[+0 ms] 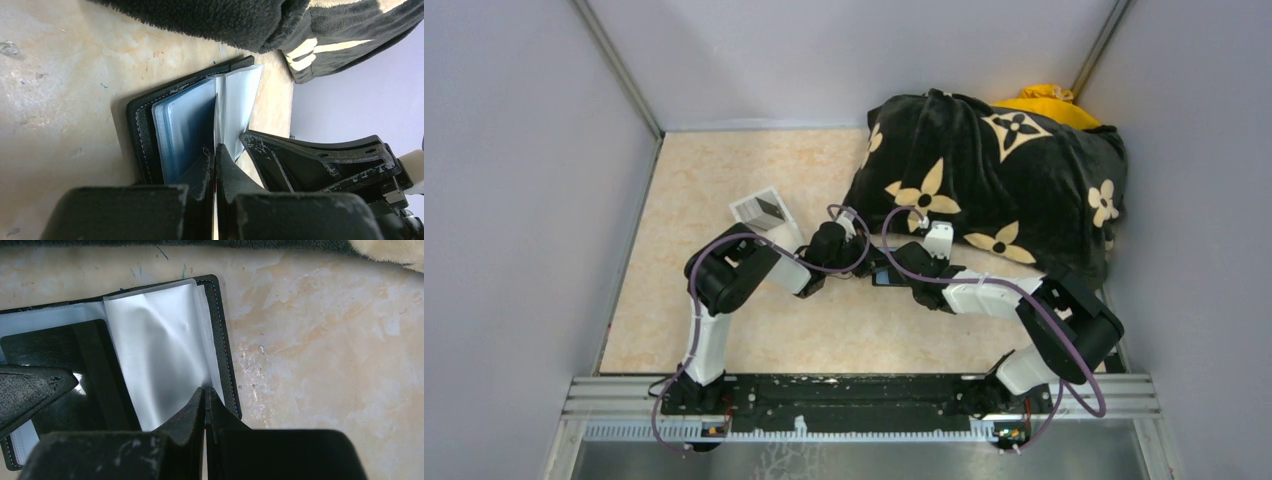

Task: Put the credit cards into the card holder
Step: Insert the credit card into the card holder.

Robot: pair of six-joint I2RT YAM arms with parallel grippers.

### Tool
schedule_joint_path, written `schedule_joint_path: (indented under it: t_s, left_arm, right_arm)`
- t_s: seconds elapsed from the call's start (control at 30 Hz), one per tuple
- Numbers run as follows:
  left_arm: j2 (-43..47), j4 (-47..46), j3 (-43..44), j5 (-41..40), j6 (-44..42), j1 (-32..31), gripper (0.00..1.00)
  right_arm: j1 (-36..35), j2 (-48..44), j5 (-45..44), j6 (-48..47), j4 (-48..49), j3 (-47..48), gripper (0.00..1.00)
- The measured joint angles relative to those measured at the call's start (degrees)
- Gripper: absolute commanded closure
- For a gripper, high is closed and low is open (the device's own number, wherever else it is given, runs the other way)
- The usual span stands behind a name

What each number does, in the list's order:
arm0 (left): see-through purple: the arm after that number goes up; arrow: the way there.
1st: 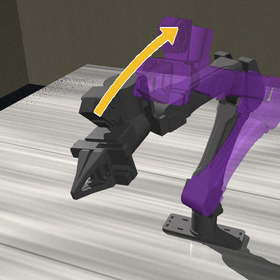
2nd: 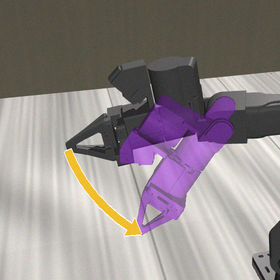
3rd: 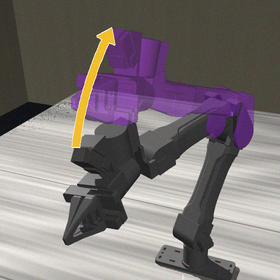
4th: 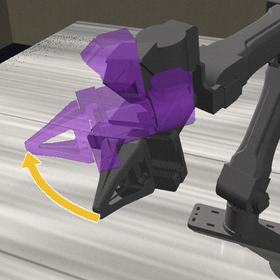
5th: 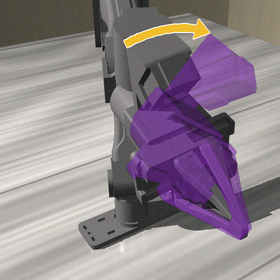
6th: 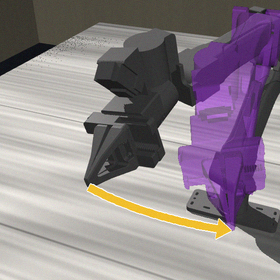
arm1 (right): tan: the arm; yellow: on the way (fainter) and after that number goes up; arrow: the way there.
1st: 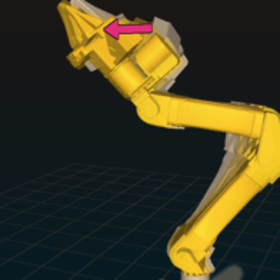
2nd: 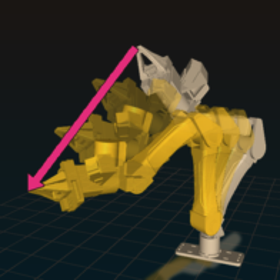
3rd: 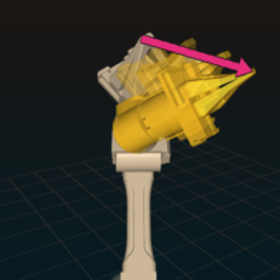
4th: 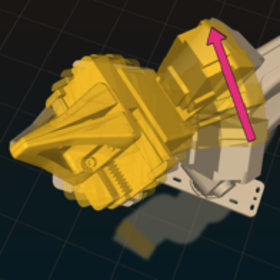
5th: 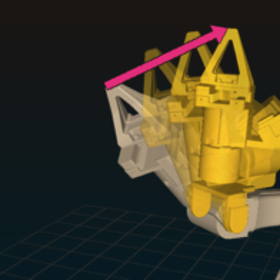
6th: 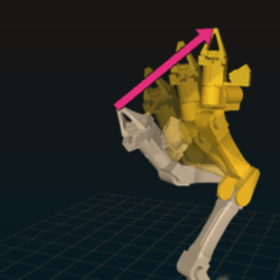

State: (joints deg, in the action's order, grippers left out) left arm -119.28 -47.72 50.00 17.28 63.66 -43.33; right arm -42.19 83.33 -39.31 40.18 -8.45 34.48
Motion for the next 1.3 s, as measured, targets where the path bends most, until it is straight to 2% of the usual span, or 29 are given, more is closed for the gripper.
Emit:
schedule_joint_path:
  t_s: [0.37, 0.87, 1.3]
  left_arm:
    - [-1.27, -3.52, -0.39, -0.07, 1.03, 0.48, 1.0]
    - [-1.97, -3.89, 0.2, 0.81, -1.16, 2.34, 1.0]
    - [-4.9, -9.81, 0.13, 2.67, -0.44, 2.23, 1.0]
  right_arm:
    - [0.35, -0.04, 0.42, -0.15, 0.11, 0.02, 1.0]
    - [0.46, -0.04, 0.79, -0.63, 0.31, 0.02, 1.0]
    - [0.48, -0.04, 0.85, -0.63, 0.33, 0.02, 1.0]
